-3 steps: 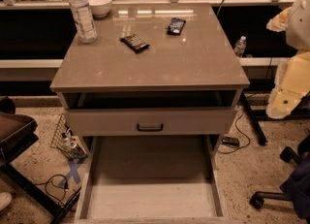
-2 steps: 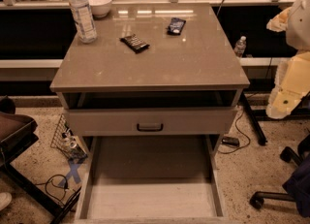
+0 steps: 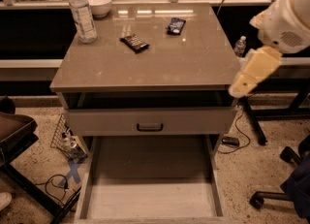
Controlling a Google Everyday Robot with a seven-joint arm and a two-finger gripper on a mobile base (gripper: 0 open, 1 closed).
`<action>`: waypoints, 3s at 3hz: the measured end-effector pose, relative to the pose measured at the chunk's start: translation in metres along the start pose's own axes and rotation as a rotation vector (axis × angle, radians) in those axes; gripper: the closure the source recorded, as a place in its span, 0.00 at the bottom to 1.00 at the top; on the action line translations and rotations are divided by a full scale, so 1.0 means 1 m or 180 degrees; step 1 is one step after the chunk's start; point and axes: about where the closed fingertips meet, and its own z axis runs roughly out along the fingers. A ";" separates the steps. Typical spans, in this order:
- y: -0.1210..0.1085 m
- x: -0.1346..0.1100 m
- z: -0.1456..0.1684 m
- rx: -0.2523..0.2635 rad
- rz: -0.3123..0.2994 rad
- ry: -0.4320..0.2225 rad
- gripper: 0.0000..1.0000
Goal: Place rxbar chocolate into middle drawer
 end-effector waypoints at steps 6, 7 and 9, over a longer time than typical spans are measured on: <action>-0.080 -0.059 0.084 0.0745 0.1029 -0.1688 0.00; -0.108 -0.092 0.123 0.0790 0.1173 -0.1918 0.00; -0.147 -0.174 0.224 0.0712 0.1340 -0.2004 0.00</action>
Offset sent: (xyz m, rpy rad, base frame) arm 0.1569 -0.0046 0.0148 0.5684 -0.4997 -0.3001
